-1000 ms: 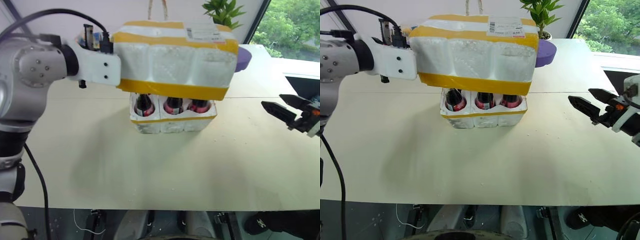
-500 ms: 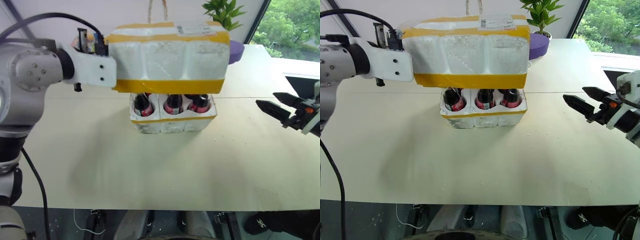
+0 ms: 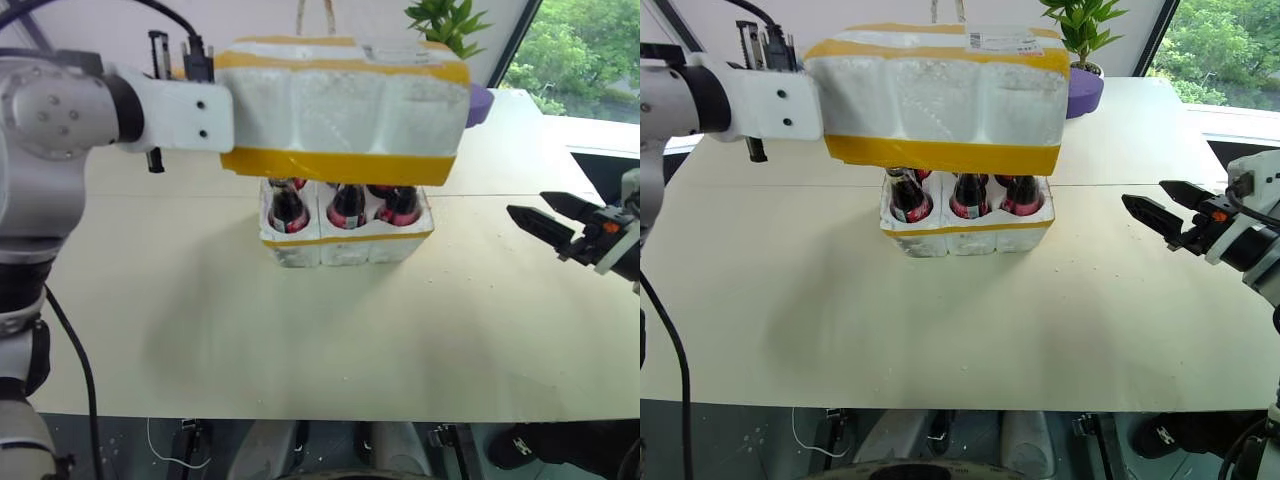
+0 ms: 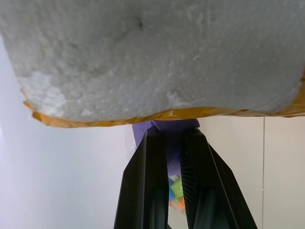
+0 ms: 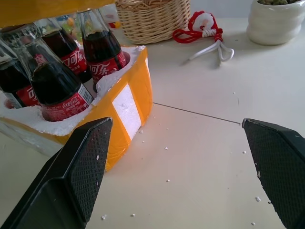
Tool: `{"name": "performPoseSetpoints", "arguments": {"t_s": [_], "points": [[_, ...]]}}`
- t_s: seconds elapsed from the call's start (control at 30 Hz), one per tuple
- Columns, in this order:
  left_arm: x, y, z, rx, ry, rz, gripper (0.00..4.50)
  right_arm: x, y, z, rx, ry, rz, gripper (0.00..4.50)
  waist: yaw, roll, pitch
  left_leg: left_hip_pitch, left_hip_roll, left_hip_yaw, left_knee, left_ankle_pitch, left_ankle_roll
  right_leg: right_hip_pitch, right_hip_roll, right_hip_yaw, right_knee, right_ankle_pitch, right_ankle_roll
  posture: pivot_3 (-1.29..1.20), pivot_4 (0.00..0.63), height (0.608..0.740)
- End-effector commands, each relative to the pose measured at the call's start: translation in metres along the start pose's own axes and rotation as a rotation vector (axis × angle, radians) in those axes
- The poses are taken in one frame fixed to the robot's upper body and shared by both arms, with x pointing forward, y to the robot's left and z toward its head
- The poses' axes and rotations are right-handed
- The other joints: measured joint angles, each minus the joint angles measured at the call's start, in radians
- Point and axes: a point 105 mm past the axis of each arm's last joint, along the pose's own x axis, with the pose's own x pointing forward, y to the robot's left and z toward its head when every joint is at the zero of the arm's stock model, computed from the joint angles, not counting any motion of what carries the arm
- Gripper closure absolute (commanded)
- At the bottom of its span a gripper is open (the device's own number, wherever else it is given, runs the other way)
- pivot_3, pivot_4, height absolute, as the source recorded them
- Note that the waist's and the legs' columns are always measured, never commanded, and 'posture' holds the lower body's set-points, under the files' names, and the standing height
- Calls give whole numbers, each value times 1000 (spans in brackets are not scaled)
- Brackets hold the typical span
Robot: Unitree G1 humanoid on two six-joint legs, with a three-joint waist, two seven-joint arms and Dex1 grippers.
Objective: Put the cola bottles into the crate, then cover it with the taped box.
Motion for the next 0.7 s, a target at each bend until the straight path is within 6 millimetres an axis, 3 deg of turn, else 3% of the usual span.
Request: {"name": "performPoseSetpoints", "arguments": {"t_s": [0.03, 0.3, 0.5, 0.7], "points": [[-9, 6, 7, 5, -5, 27, 4360, -1, 2, 11, -28, -44, 2, 0, 0, 0, 0, 0, 0, 0, 0, 0, 0, 0, 0, 0, 0, 0, 0, 0, 150, 732], [-8, -18, 2, -19, 27, -62, 4360, 0, 0, 12, -21, -48, -5, 0, -1, 0, 0, 0, 0, 0, 0, 0, 0, 0, 0, 0, 0, 0, 0, 0, 150, 732], [2, -35, -15, 28, 91, -90, 4360, 1, 1, 13, -22, -47, -4, 0, 0, 0, 0, 0, 0, 0, 0, 0, 0, 0, 0, 0, 0, 0, 0, 0, 150, 732], [18, -35, -17, 74, 79, -59, 4360, 1, 2, 14, -24, -47, -2, 0, 0, 0, 0, 0, 0, 0, 0, 0, 0, 0, 0, 0, 0, 0, 0, 0, 150, 732]]}}
